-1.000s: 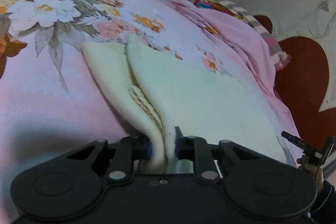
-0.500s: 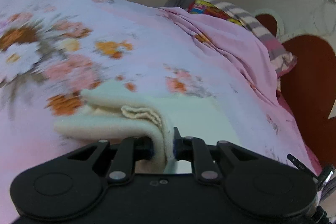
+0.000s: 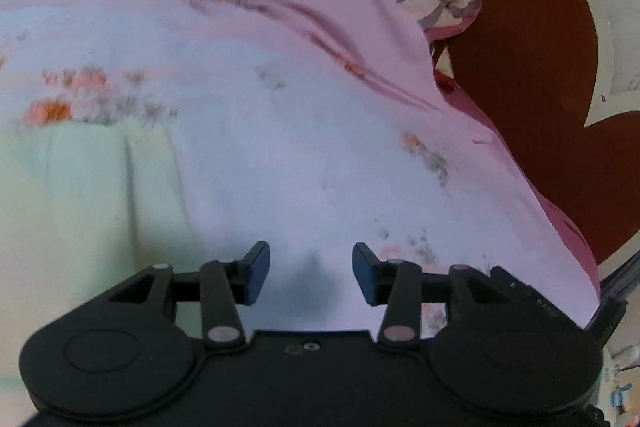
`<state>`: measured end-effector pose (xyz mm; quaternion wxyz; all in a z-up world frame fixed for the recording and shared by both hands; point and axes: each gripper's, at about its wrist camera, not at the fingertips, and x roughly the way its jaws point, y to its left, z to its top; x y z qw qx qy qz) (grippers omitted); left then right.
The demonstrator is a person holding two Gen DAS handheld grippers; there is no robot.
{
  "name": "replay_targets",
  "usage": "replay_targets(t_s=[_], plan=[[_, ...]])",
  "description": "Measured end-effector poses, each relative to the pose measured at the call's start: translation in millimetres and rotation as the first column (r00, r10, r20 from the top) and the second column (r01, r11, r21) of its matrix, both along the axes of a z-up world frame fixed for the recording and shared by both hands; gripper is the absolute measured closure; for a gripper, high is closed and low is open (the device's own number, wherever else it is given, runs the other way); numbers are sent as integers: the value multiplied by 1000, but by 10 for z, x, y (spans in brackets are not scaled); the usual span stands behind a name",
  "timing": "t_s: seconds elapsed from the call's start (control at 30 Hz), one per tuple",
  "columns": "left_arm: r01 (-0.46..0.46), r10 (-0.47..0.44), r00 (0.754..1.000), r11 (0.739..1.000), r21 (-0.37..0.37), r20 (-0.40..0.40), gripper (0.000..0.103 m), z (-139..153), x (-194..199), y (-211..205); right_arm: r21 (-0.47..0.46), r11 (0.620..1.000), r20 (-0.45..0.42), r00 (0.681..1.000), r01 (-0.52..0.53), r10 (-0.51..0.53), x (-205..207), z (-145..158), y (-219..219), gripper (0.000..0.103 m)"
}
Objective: Fold small clothes
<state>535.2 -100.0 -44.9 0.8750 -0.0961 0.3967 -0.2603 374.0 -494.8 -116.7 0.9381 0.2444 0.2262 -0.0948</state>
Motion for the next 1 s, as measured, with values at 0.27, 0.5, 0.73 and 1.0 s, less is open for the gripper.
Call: replay_targets(t_s=[0.27,0.5,0.73,1.0], plan=[[-351,331,924,933,77,192,55,208,-999,1476,-4,1000,-1,1000,-1,1,-24,25,4,23],[-459,450,888,882,106,96,55,-451,-2079,2138,47,978,59,978,-203,200,-160,336,714,24],[-369,348,923,922,122,161,54,-669,-2024,1731,178,825,133,843,-537,520,-95,608,1982,57],[-450,432,887,887,98,164,54,-708,-1950,1645,302,740,68,788,-601,612,138,452,2641,57]])
